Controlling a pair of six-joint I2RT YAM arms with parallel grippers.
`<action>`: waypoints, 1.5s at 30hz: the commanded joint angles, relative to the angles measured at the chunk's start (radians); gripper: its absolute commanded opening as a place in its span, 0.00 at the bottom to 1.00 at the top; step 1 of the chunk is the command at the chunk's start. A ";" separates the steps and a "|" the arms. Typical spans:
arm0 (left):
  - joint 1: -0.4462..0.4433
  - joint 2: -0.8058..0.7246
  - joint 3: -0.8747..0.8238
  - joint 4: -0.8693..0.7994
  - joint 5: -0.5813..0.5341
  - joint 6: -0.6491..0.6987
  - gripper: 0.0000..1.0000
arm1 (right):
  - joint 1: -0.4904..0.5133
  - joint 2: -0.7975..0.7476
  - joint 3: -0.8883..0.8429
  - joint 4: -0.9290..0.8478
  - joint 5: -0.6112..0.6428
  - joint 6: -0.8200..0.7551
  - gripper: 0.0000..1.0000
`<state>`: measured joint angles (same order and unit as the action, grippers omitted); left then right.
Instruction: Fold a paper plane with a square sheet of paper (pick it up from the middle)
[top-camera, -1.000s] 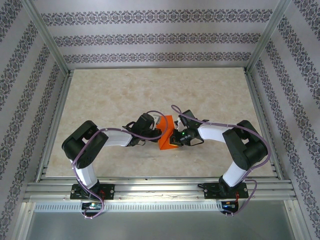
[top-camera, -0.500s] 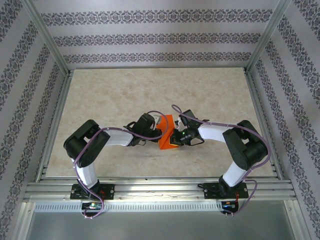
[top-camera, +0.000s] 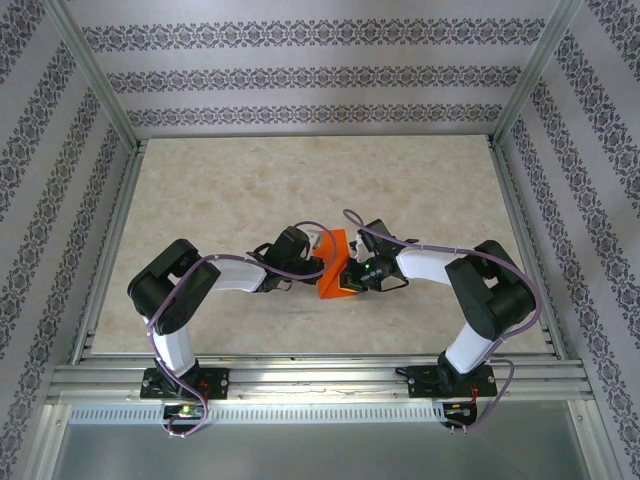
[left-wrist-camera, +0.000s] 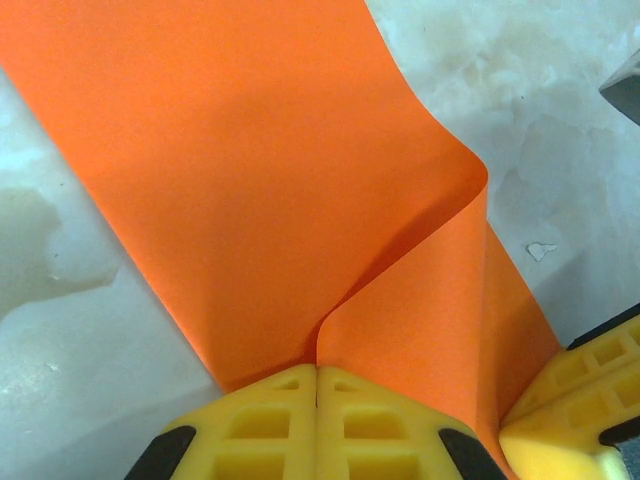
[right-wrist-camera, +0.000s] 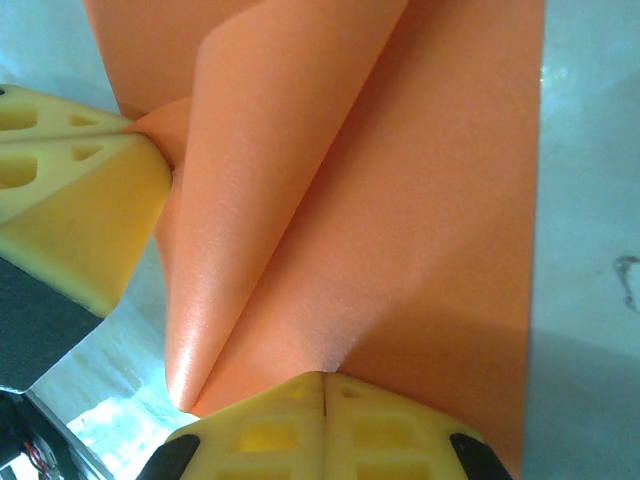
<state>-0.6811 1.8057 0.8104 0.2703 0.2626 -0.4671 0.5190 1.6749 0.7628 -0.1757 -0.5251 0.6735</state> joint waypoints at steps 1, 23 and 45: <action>0.015 0.023 -0.013 0.016 -0.006 0.010 0.00 | -0.011 0.019 -0.026 -0.059 0.037 -0.021 0.00; 0.015 0.063 -0.003 0.012 0.025 0.009 0.00 | -0.092 -0.111 -0.099 0.351 -0.127 0.261 0.00; 0.015 0.070 0.005 0.001 0.030 0.012 0.00 | -0.053 0.046 -0.034 0.413 -0.133 0.310 0.00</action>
<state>-0.6785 1.8397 0.8188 0.3298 0.2878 -0.4671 0.4511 1.6978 0.7033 0.2363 -0.6430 0.9863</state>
